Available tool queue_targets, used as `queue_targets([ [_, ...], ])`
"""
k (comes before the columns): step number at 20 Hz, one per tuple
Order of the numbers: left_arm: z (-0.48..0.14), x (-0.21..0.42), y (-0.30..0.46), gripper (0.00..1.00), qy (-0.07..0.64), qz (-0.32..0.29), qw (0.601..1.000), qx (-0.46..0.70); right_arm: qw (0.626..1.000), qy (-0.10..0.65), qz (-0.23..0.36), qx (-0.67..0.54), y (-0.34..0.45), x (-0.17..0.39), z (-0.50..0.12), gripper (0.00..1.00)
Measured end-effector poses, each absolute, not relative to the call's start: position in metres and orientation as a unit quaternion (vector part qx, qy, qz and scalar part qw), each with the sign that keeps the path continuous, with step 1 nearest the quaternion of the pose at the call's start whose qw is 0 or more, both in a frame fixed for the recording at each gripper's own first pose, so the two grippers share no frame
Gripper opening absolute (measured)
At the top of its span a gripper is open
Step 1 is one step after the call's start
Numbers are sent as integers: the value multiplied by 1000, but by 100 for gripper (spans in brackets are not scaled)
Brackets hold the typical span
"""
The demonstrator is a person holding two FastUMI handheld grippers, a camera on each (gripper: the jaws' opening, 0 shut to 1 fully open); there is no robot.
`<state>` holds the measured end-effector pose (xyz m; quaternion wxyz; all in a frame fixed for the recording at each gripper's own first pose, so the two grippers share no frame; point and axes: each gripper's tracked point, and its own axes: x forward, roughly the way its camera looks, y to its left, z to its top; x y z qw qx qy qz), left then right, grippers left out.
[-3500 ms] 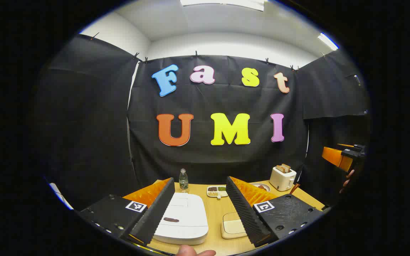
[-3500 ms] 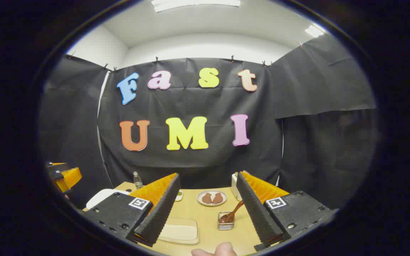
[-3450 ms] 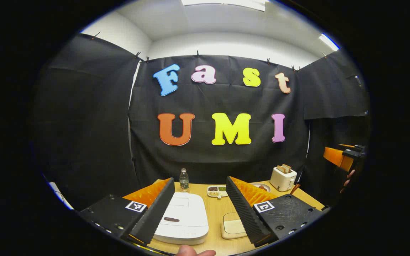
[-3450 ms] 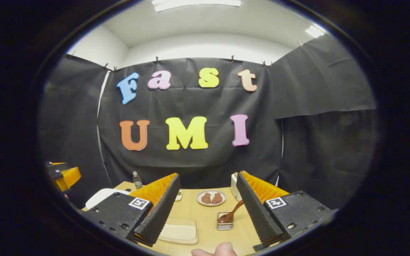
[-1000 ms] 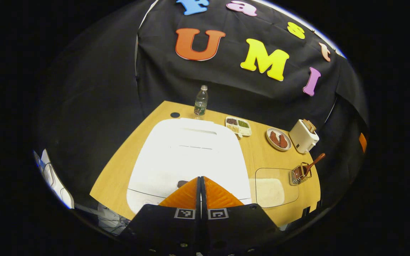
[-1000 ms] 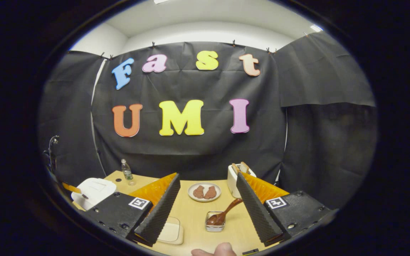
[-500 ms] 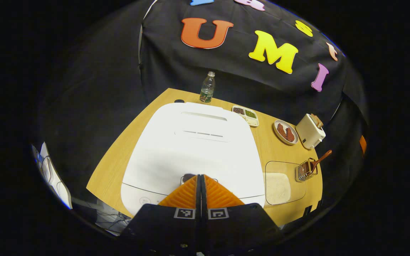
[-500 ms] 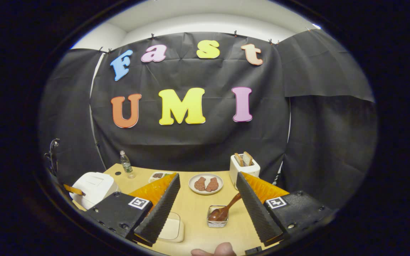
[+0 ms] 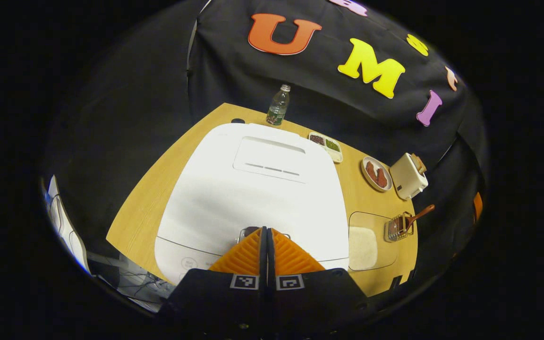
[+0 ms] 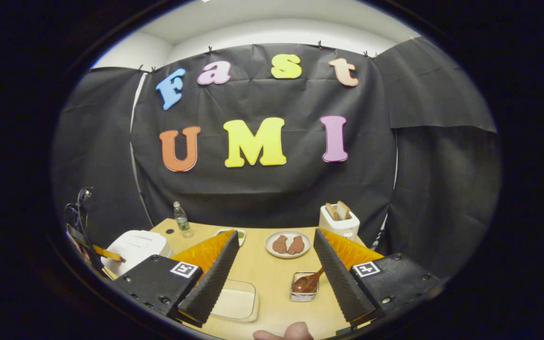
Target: Close the left gripper, press the button to open the rice cooker; take a wooden spoon from the chopstick holder with the right hand, scoop a spoonful of rice and pour it into the rice cooker, then put the wooden spoon back into the chopstick holder.
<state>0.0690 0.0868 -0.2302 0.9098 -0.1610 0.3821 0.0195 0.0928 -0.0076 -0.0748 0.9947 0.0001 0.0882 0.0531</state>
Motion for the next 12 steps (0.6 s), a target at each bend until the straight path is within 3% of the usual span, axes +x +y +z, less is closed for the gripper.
queue_targets([
  [7,-152,85,95,2,256,48,957,-125,996,79,51,7,-22,81,-70,100],
  [8,-136,90,91,9,230,44,966,-108,996,75,50,10,-24,80,-67,100],
  [9,-121,96,88,29,206,41,974,-89,996,70,47,11,-28,80,-64,100],
  [10,-112,102,89,39,189,46,979,-64,997,68,45,10,-31,81,-61,99],
  [12,-96,113,92,74,158,63,985,-16,997,66,40,11,-39,82,-61,99],
])
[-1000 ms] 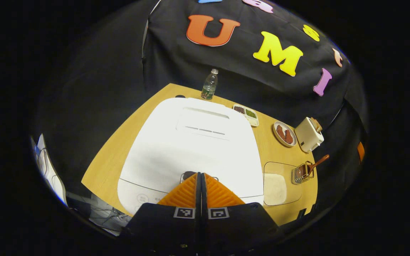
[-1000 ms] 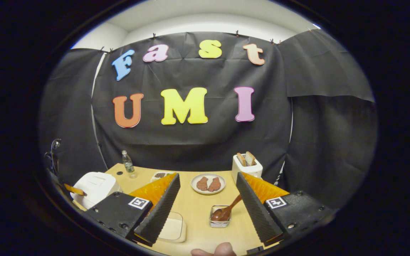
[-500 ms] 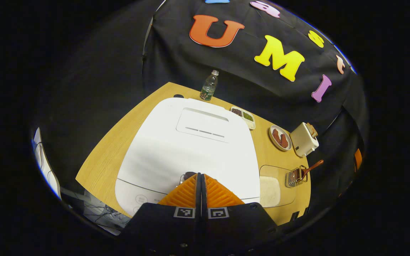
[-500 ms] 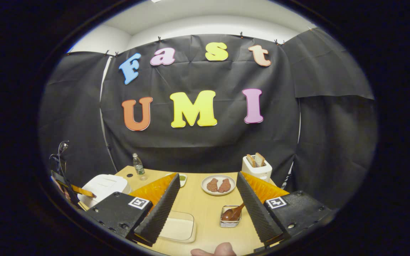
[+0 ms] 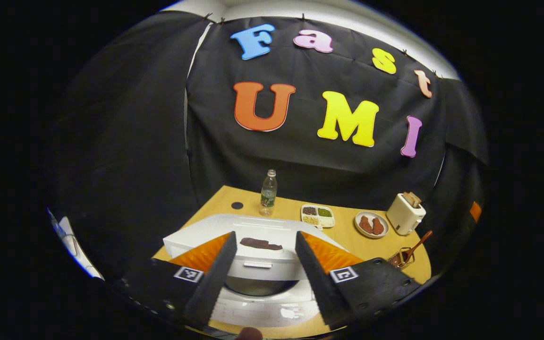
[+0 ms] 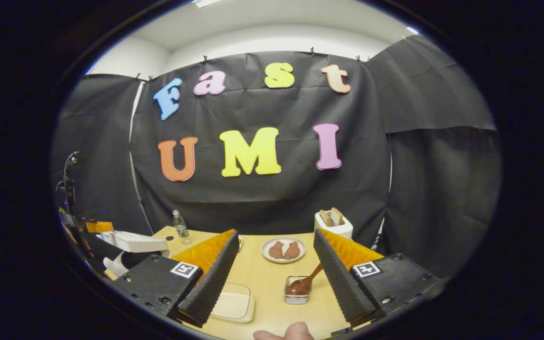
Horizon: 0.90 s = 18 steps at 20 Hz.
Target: Close the left gripper, press the button to open the rice cooker; take a wooden spoon from the chopstick holder with the right hand, scoop a spoonful of rice and pour it into the rice cooker, then put the wooden spoon back into the chopstick holder.
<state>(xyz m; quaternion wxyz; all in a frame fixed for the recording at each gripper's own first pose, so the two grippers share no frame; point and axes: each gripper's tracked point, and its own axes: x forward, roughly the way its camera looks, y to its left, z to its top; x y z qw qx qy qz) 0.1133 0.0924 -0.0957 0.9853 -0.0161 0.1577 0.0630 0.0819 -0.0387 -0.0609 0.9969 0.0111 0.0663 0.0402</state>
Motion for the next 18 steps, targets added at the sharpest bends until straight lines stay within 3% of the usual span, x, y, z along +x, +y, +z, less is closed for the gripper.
queue_targets([
  [1,-83,118,91,95,141,66,988,-2,997,65,38,13,-43,82,-59,99],
  [9,-17,112,69,95,55,74,996,6,998,61,18,19,-84,86,-62,100],
  [18,25,84,31,95,14,71,996,-46,994,103,0,41,-132,99,-103,100],
])
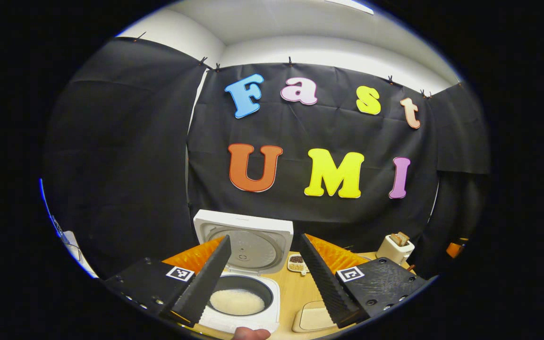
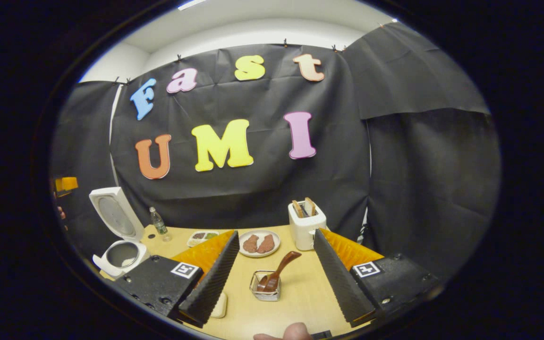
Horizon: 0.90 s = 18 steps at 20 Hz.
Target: Close the left gripper, press the button to open the rice cooker; take a wooden spoon from the chopstick holder with the right hand, scoop a spoonful of rice and pour it into the rice cooker, then put the wooden spoon back into the chopstick holder.
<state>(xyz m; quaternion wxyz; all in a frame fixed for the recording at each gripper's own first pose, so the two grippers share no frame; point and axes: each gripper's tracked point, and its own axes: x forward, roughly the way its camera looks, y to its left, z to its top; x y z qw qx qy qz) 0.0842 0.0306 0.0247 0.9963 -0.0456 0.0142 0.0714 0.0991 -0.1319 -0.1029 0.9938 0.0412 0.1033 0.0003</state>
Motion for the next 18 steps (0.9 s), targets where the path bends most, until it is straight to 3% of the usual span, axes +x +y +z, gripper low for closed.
queue_targets([
  [1,28,85,28,94,10,75,996,-47,993,112,3,46,-133,102,-111,96],
  [4,32,89,22,94,4,82,996,-45,989,136,13,56,-135,120,-137,100],
  [5,31,91,19,95,6,84,995,-44,987,146,17,62,-136,127,-149,96],
  [7,25,93,11,95,20,81,996,-38,981,175,22,76,-135,139,-175,100],
  [14,19,103,9,94,37,123,991,-28,962,244,35,121,-136,191,-255,100],
  [15,15,103,9,94,44,129,990,-30,958,253,35,129,-135,201,-268,93],
  [16,13,101,9,94,50,134,989,-28,954,264,34,136,-133,211,-281,100],
  [17,11,99,13,94,55,142,988,-22,950,277,32,142,-132,220,-294,100],
  [18,11,98,17,95,58,151,987,-18,945,288,33,150,-131,227,-305,89],
])
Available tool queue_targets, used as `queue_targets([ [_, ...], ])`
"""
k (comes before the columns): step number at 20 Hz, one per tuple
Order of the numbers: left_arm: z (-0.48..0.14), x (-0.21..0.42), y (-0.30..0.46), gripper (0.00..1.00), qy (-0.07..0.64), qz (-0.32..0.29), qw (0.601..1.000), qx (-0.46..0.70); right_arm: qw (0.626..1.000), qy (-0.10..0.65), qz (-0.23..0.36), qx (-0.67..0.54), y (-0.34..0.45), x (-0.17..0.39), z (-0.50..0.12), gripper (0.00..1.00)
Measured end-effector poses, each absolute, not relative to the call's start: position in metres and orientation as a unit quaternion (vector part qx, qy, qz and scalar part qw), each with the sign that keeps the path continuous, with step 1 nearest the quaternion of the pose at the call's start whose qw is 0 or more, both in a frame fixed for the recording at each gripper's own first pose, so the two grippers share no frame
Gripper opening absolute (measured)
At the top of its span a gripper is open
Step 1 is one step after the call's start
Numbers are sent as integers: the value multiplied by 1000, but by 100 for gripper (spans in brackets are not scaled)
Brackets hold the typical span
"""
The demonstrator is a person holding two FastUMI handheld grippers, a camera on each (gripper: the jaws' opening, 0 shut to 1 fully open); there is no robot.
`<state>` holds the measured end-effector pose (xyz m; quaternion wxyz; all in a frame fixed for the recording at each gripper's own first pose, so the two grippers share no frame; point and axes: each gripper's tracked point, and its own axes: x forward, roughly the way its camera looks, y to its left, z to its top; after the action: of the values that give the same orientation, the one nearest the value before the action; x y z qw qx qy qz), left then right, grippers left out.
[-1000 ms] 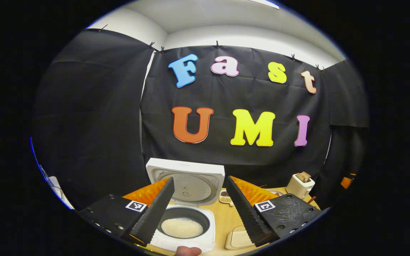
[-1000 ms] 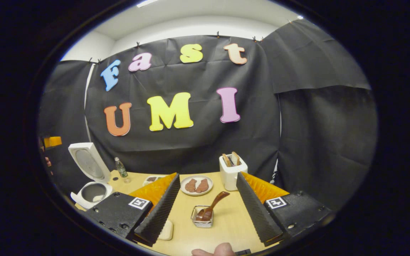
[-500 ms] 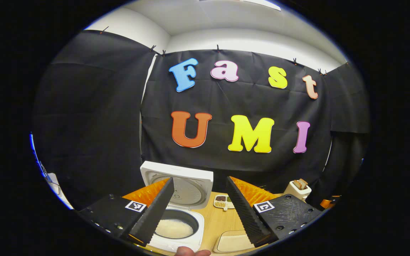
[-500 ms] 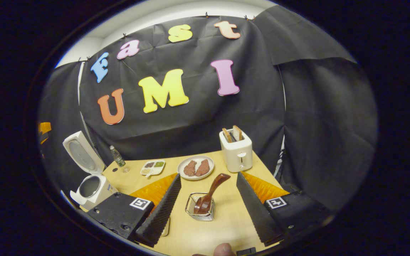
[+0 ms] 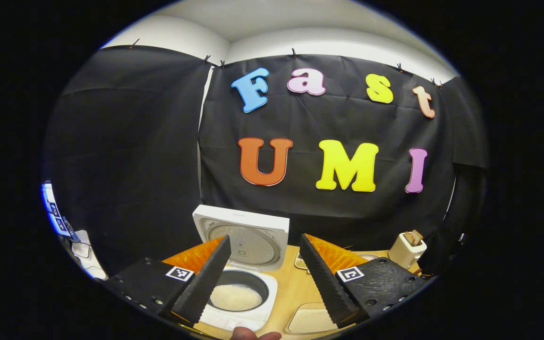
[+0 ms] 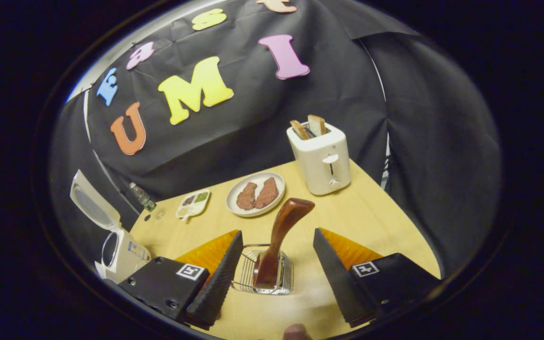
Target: Close the left gripper, press the button to open the rice cooker; take a wooden spoon from the chopstick holder with the right hand, scoop a spoonful of rice and pour it into the rice cooker, then put the wooden spoon back into the chopstick holder.
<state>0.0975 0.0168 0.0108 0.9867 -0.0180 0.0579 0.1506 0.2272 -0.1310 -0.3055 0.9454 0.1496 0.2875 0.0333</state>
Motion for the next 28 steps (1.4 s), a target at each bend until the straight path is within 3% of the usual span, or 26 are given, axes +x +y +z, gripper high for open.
queue_targets([
  [1,9,95,19,95,62,158,985,-17,943,294,33,155,-130,235,-312,96],
  [3,6,90,23,94,69,174,982,-14,939,302,37,159,-129,248,-325,77],
  [4,4,87,24,94,71,180,981,-11,937,308,44,161,-125,251,-329,81],
  [5,3,84,24,94,72,183,980,-8,935,314,48,160,-124,256,-335,75],
  [6,1,82,24,94,74,185,980,-5,933,318,53,163,-122,259,-339,62],
  [7,0,81,24,94,76,186,980,-1,931,321,55,164,-121,261,-341,67],
  [8,1,81,24,94,75,186,980,2,931,322,56,166,-120,263,-342,64],
  [9,0,82,25,94,74,187,980,3,930,321,58,169,-118,263,-342,47],
  [10,-1,82,25,95,74,186,980,2,930,320,60,172,-116,262,-340,51],
  [14,-1,79,30,95,71,179,981,0,931,314,65,175,-108,252,-325,25],
  [22,3,65,55,95,35,135,990,7,952,263,33,152,-96,227,-240,19],
  [28,-1,50,98,94,18,99,995,18,971,205,73,98,-27,172,-156,15],
])
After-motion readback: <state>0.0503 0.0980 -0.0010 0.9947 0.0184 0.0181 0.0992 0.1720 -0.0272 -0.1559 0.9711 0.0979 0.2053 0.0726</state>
